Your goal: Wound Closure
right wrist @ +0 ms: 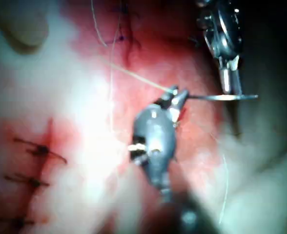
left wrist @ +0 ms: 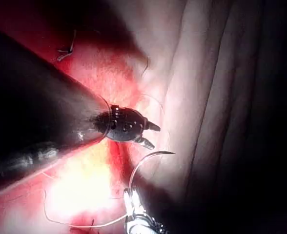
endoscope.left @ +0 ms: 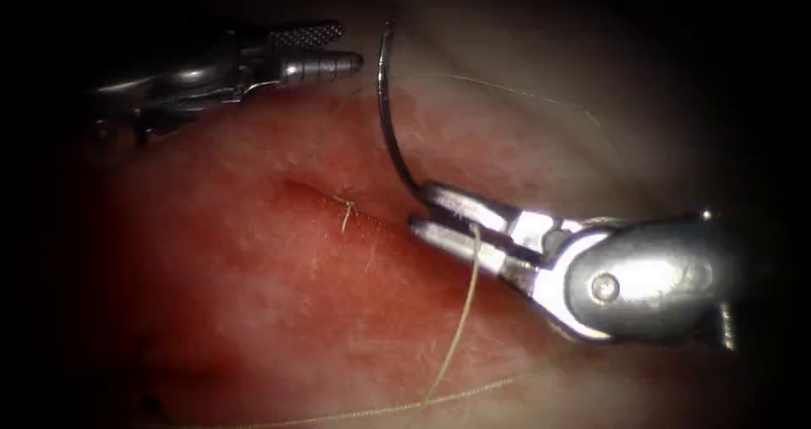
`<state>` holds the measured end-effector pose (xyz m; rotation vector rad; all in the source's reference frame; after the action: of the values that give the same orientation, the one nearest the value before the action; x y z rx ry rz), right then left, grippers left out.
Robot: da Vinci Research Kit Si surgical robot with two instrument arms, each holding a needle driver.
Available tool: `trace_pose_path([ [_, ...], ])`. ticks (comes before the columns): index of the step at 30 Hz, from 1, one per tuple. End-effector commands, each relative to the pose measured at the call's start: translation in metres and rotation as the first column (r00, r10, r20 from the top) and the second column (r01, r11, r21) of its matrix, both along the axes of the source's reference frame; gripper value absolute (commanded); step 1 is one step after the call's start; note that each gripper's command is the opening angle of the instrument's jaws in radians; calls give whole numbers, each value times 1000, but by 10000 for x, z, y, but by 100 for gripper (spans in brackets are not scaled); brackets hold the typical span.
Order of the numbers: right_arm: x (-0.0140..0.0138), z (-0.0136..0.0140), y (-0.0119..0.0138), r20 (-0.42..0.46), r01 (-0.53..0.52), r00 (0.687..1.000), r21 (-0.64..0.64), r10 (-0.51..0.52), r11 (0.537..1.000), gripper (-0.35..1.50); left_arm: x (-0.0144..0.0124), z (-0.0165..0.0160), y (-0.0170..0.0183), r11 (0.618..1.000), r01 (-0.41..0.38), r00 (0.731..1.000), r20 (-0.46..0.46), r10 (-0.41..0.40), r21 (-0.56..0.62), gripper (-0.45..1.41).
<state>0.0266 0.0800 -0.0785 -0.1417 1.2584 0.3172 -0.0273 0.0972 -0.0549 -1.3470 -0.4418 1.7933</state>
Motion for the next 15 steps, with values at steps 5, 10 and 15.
trace_pose_path([
  [5, -2, 9, 0, 173, 348, 926, -41, -336, 937, -35, 34, -10, 1, 977, -175, 977, -99, 188, 123, 74],
  [10, -10, 7, 2, 309, 587, 779, -55, -545, 808, -35, 35, -42, 2, 885, -460, 850, -257, 460, 64, 73],
  [15, -9, 2, -1, 527, 736, 595, -55, -607, 675, -35, 7, -52, -4, 784, -581, 699, -361, 618, 217, 73],
])
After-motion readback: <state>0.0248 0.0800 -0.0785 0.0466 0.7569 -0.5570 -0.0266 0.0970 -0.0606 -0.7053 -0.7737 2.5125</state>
